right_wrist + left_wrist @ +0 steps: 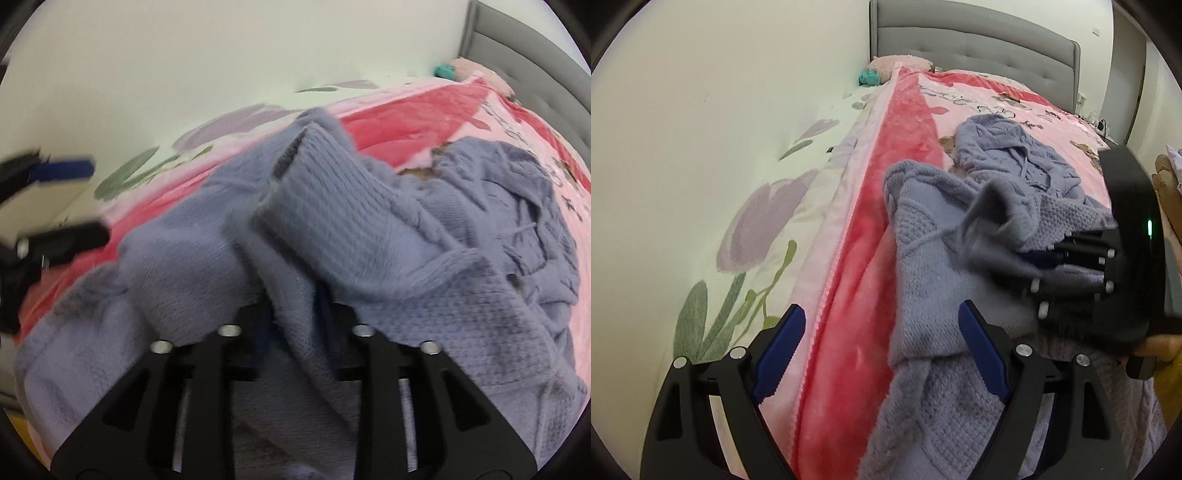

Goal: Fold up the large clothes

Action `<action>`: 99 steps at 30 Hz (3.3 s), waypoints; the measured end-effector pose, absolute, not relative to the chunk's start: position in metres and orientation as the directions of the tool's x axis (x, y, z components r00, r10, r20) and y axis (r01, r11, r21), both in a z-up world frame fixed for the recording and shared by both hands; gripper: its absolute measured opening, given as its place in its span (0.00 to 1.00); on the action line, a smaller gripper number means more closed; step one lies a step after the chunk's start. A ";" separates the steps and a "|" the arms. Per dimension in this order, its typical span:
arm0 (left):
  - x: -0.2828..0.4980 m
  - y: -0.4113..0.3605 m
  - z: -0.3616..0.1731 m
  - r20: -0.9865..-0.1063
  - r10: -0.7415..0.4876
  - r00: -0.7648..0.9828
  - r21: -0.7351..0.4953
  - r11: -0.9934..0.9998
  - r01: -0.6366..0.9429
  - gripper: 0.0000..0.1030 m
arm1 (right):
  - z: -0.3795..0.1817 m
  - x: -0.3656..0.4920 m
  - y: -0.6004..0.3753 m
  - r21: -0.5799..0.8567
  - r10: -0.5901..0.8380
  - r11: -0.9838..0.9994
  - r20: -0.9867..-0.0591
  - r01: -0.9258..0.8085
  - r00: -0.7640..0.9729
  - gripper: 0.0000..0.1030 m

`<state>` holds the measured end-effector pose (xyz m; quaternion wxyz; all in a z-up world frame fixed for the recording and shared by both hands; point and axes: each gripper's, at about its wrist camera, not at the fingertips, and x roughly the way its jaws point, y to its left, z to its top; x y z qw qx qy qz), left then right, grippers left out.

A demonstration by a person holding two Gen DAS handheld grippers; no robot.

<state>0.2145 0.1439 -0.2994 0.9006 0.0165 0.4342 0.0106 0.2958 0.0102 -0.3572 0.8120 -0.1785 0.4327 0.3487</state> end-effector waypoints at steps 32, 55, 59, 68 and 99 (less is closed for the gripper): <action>0.323 0.083 -0.330 -0.761 -0.312 0.569 -0.246 0.950 0.192 0.10 | -0.368 0.203 -0.190 -0.780 -0.419 0.526 -0.585 -0.339 0.694 0.13; 0.343 0.065 -0.346 -0.822 -0.273 0.501 -0.255 0.961 0.105 0.47 | -0.367 0.226 -0.274 -0.549 -0.386 0.818 -0.744 -0.171 0.545 0.60; 0.313 0.068 -0.310 -0.728 -0.215 0.651 -0.172 0.976 0.130 0.82 | -0.313 0.209 -0.287 -0.320 -0.186 0.940 -0.770 -0.117 0.610 0.76; 0.278 0.019 -0.304 -0.706 -0.290 0.646 -0.130 0.950 0.284 0.87 | -0.301 0.240 -0.276 -0.008 0.080 0.990 -0.791 -0.141 0.606 0.43; 0.321 -0.011 -0.325 -0.780 -0.251 0.573 -0.100 0.955 0.280 0.94 | -0.316 0.328 -0.292 0.015 0.041 0.999 -0.797 -0.048 0.603 0.55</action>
